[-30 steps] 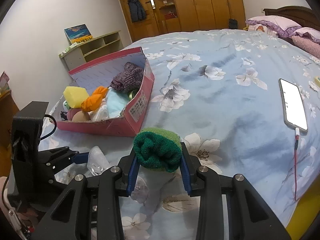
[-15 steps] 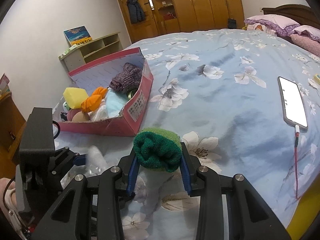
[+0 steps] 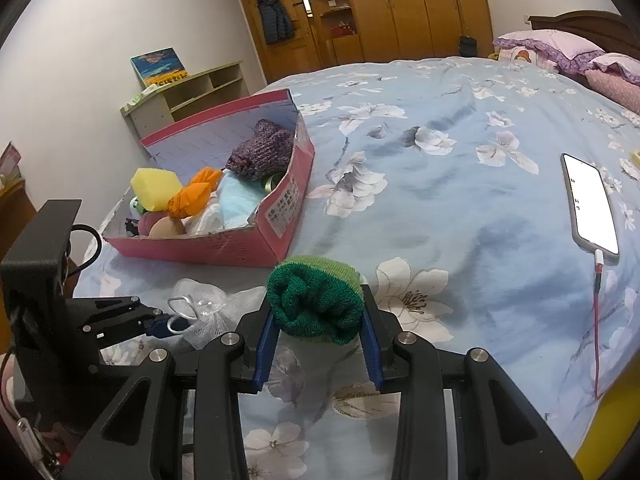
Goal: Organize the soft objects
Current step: 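Grasp the white mesh drawstring bag with the left gripper while right holds the sock roll, then carry the mesh bag and green-white sock roll over the pink box with both grippers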
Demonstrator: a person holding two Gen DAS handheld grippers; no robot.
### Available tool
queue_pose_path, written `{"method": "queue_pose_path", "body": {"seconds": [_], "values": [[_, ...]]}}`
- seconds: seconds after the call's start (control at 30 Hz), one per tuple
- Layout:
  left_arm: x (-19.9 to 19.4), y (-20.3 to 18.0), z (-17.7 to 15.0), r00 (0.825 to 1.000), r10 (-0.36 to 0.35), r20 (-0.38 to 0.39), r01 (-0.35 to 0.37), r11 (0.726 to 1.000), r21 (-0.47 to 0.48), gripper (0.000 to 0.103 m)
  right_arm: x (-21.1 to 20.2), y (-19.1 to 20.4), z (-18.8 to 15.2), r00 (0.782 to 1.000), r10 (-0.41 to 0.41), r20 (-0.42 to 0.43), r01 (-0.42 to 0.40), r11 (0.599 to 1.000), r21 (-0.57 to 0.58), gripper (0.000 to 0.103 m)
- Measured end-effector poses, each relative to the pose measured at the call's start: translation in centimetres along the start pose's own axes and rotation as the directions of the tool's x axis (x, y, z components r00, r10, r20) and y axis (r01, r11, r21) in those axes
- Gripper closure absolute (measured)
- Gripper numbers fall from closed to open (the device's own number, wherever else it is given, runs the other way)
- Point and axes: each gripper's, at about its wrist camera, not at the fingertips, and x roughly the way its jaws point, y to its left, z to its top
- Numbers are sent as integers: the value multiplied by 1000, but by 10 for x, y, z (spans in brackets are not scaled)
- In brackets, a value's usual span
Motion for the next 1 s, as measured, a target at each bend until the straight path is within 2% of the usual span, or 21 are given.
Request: {"method": "queue_pose_path", "body": {"seconds": [0.07,0.2,0.3,0.37,0.53,0.67,0.8,0.87,1.0], "values": [[-2,3,0,1000,-19,3,19,1000,-13,86,0,0,0,1000,-1,-1,1,1000,-1,66],[-7,6,-2,998,-54,8,54,998,-26,86,-1,2,-1,1000,1,-2,-1,1000,-6,66],[-13,3,-2,998,-64,9,64,998,-17,78,-1,3,-1,1000,5,-2,-5,1000,-8,66],[-16,-1,-1,998,-51,22,51,999,4,68,-1,3,-1,1000,7,-2,-7,1000,-7,66],[-18,-3,3,999,-30,43,29,1000,12,68,0,2,-1,1000,7,-1,-7,1000,-5,66],[-15,6,7,998,-34,46,37,998,-52,62,1,2,-2,1000,7,-3,-8,1000,-4,66],[-16,13,15,994,-68,85,77,992,-103,62,3,1,-2,1000,12,-6,-12,1000,-4,66],[-15,13,18,992,-61,108,71,993,-99,62,4,1,-3,1000,12,-10,-12,1000,-4,66],[-4,10,25,994,-47,95,55,995,-81,62,9,2,-3,1000,13,-19,-13,1000,-8,66]]}}
